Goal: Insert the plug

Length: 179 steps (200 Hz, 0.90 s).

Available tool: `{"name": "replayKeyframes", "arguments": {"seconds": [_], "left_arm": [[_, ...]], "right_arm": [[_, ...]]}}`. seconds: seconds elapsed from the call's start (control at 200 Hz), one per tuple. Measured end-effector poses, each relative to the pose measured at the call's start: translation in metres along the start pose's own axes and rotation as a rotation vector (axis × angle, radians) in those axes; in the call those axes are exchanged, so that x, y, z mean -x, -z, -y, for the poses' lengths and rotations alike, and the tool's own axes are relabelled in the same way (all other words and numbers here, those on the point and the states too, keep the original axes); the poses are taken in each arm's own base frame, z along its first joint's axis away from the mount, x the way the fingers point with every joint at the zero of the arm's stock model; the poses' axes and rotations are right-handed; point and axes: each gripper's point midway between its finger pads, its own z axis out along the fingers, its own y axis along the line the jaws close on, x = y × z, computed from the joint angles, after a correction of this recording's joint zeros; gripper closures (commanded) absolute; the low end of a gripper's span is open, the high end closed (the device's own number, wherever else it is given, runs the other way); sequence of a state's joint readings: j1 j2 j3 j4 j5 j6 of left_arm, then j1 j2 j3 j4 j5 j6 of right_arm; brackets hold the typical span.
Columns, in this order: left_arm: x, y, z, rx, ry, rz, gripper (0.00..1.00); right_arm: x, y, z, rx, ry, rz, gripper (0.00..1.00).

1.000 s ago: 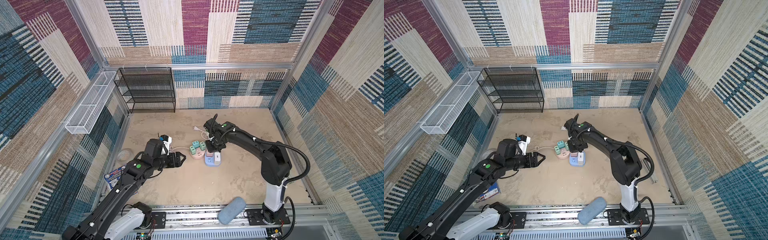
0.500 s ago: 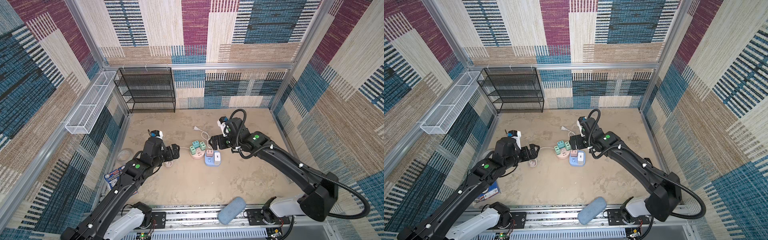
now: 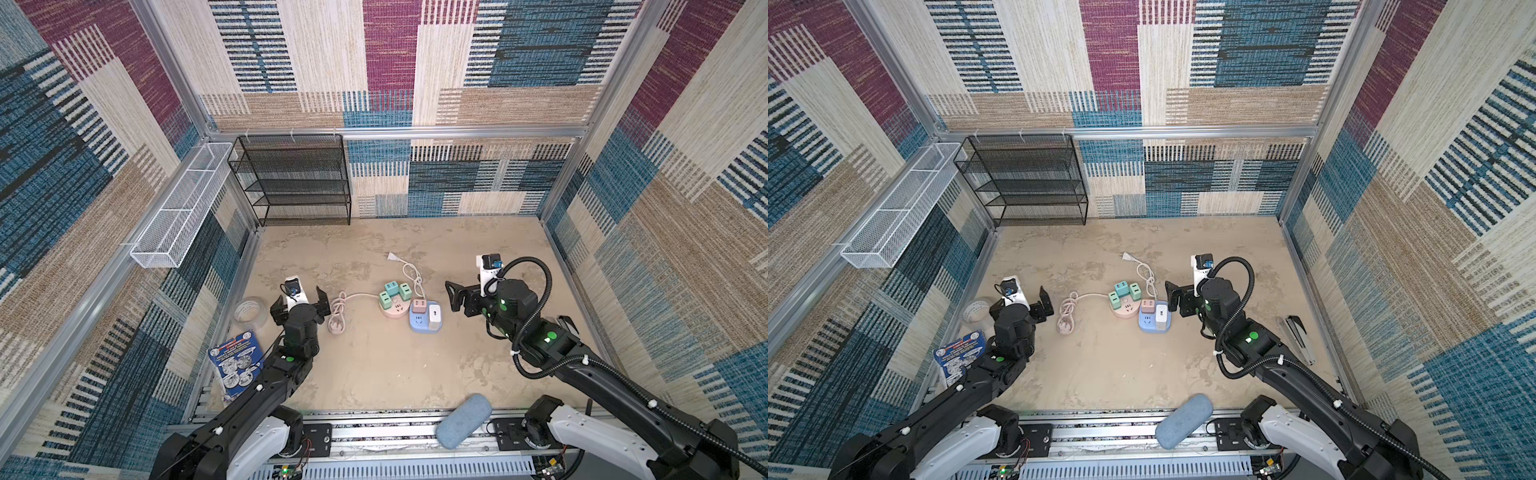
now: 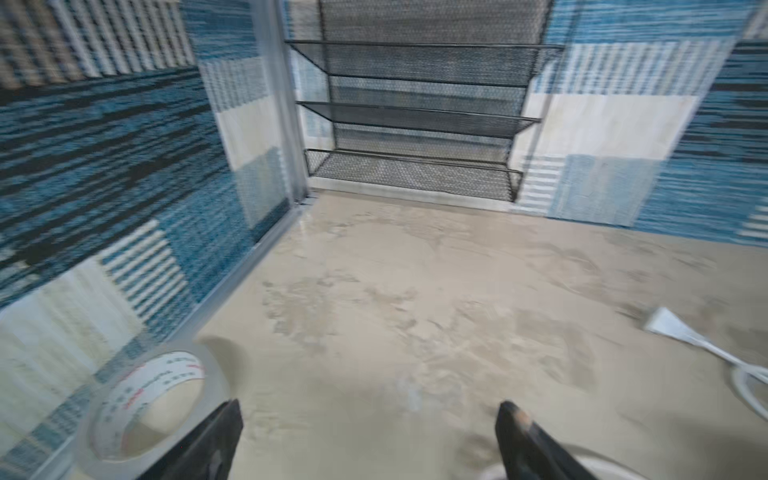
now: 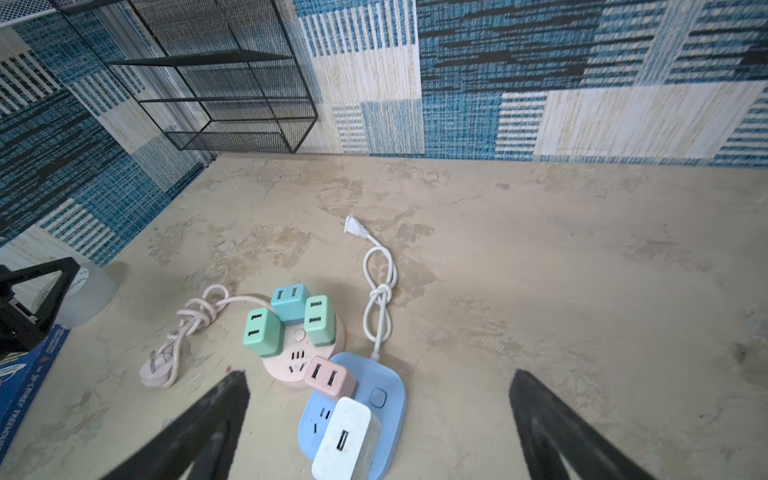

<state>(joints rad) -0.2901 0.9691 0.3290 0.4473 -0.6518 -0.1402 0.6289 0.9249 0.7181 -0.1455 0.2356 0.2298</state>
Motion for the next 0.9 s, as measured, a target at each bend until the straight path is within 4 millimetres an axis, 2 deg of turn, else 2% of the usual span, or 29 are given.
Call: {"name": "replayKeyframes", "arguments": {"seconds": [0.105,0.28,0.346,0.411,0.451,0.556,0.611,0.686,0.771,0.831,0.896], "left_arm": [[-0.012,-0.02,-0.028,0.122,-0.021,-0.022,0.0],[-0.056,-0.048,-0.039,0.167,-0.097,-0.115,0.01],[-0.058,-0.054,-0.04,0.139,-0.068,-0.103,0.0],[-0.065,-0.062,-0.037,0.099,-0.049,-0.098,0.01],[-0.071,-0.062,-0.037,0.084,-0.055,-0.125,0.0],[-0.058,-0.066,-0.023,0.002,-0.023,-0.065,0.0],[-0.069,-0.07,-0.011,-0.059,-0.047,-0.082,0.0],[-0.079,-0.077,0.0,-0.109,-0.078,-0.145,0.0],[-0.053,-0.089,0.007,-0.118,-0.055,-0.081,0.0],[-0.055,-0.088,0.006,-0.115,-0.061,-0.093,0.0],[-0.06,-0.088,0.007,-0.123,-0.068,-0.111,0.0]], "right_arm": [[-0.007,-0.005,0.005,-0.029,0.019,-0.011,0.0],[-0.015,-0.007,0.016,-0.077,0.042,0.002,0.0],[-0.017,-0.006,0.026,-0.122,0.067,0.043,0.0],[-0.023,-0.005,0.049,-0.207,0.098,0.09,0.0],[-0.03,-0.005,0.071,-0.283,0.111,0.112,0.0],[-0.045,-0.004,0.126,-0.457,0.101,0.145,0.0],[-0.049,-0.005,0.15,-0.529,0.088,0.158,0.0],[-0.068,-0.011,0.181,-0.612,0.081,0.14,0.0],[-0.094,-0.018,0.206,-0.646,0.071,0.107,0.0],[-0.104,-0.024,0.217,-0.66,0.065,0.089,0.0],[-0.096,-0.032,0.216,-0.614,0.076,0.138,0.0]]}}
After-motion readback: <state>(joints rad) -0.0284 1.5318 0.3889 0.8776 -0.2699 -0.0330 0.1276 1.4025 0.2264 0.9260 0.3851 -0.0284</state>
